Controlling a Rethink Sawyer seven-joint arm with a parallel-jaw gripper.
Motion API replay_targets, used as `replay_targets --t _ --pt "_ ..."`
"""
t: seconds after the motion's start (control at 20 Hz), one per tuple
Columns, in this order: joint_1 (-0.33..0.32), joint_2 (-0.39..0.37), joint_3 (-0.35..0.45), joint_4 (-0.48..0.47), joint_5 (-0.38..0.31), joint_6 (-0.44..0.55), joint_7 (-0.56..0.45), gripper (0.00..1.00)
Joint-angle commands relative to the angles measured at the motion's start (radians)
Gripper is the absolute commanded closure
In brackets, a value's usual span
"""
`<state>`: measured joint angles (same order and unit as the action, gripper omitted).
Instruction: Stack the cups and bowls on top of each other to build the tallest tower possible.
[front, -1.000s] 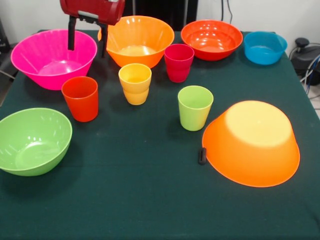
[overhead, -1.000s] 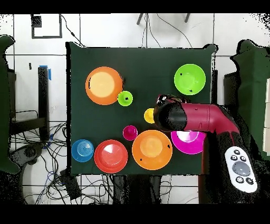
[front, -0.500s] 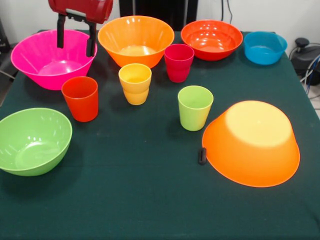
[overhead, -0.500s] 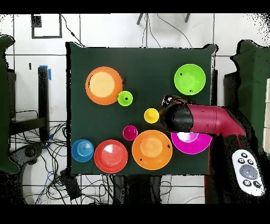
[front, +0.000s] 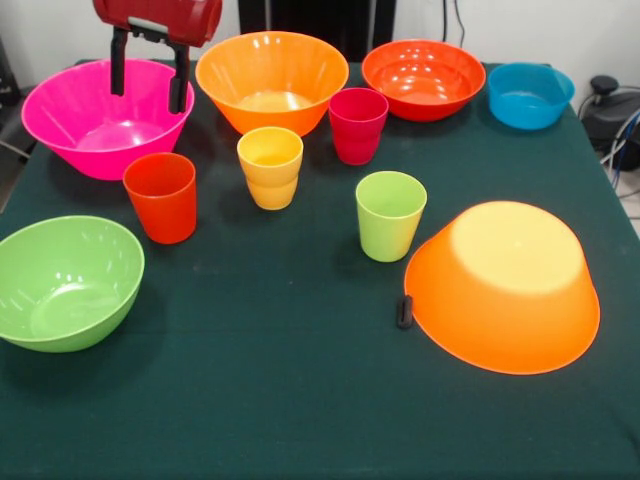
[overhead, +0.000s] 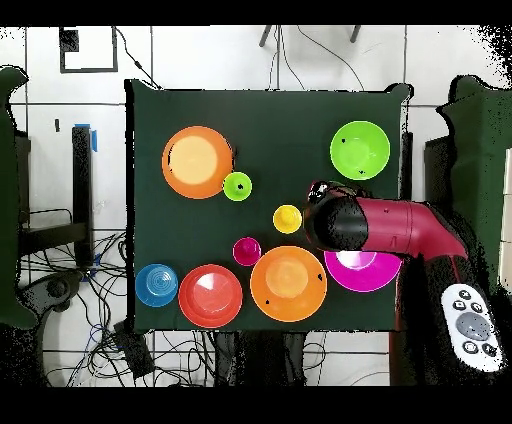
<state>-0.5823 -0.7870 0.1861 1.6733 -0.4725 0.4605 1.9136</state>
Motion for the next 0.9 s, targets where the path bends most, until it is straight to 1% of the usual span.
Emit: replay_targets --t 0.05,0.3,0.45,0.75,0.9 --pt "0.023 0.04 0.01 0.039 -0.074 0.001 -0.028 0.0" --pt "0.021 0.036 0.011 0.06 -0.047 0.009 -0.005 0.0" --pt "0.025 0.036 0.002 0.073 -0.028 0.013 0.027 0.0" --pt "0.04 0.036 -0.028 0.109 0.012 -0.021 0.114 0.0" --pt "0.045 0.036 -0.035 0.117 0.021 -0.035 0.124 0.0"
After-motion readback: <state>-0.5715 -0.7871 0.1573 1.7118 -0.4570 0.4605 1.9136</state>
